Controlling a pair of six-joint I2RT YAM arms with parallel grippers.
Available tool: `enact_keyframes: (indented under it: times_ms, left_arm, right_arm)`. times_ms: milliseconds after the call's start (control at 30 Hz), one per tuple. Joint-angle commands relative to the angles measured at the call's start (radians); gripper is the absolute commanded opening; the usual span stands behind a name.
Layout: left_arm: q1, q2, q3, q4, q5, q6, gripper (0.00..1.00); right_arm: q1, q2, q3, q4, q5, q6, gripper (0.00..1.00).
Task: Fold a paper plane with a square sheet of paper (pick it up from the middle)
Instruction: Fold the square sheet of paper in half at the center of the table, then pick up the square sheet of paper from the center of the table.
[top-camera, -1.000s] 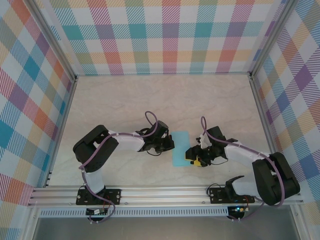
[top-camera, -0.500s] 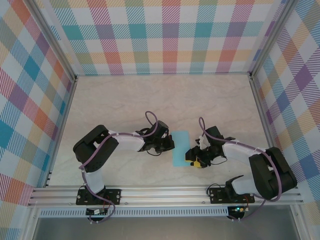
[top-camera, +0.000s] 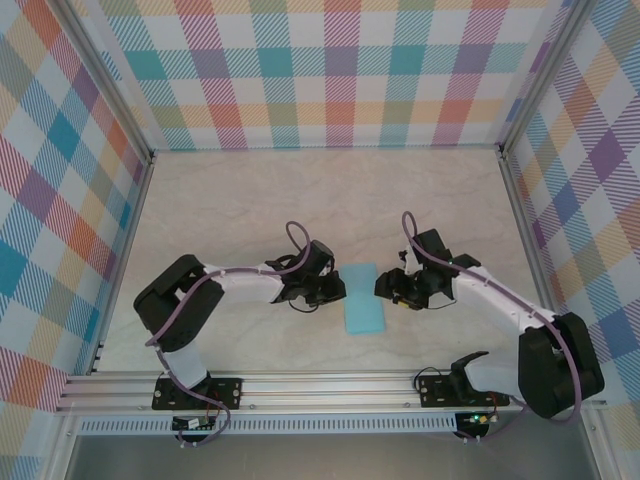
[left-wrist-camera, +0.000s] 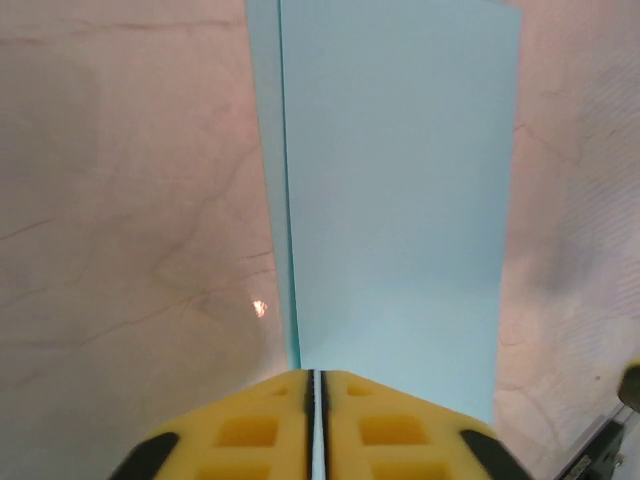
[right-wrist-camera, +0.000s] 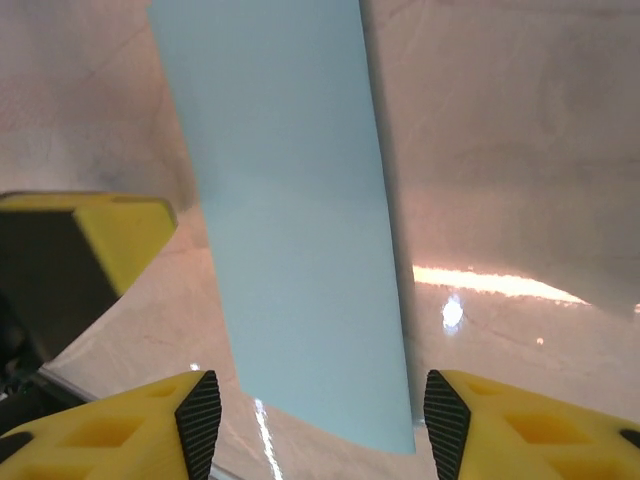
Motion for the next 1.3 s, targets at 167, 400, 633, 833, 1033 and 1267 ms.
enact_keyframes:
  times_ms: [167, 400, 633, 833, 1033, 1267]
  left_arm:
    - [-0.003, -0.143, -0.09, -0.034, -0.096, -0.036, 0.34]
    - [0.003, -0.102, -0.107, 0.052, -0.034, -0.079, 0.37]
    - [0.005, -0.03, -0.101, 0.164, 0.057, -0.12, 0.45]
    - [0.008, 0.017, -0.09, 0.193, 0.076, -0.133, 0.46]
    - [0.006, 0.037, -0.076, 0.218, 0.104, -0.133, 0.42]
    - [0.007, 0.053, -0.062, 0.239, 0.132, -0.134, 0.37]
  right_arm:
    - [0.01, 0.192, 0.138, -0.081, 0.123, -0.054, 0.51]
    - [0.037, 0.303, 0.193, -0.096, 0.143, -0.079, 0.46]
    - [0.044, 0.32, 0.191, -0.089, 0.155, -0.068, 0.44]
    - [0.044, 0.278, 0.176, -0.086, 0.153, -0.059, 0.44]
    - [0.043, 0.254, 0.15, -0.073, 0.148, -0.048, 0.44]
    - [0.044, 0.263, 0.122, -0.045, 0.129, -0.033, 0.43]
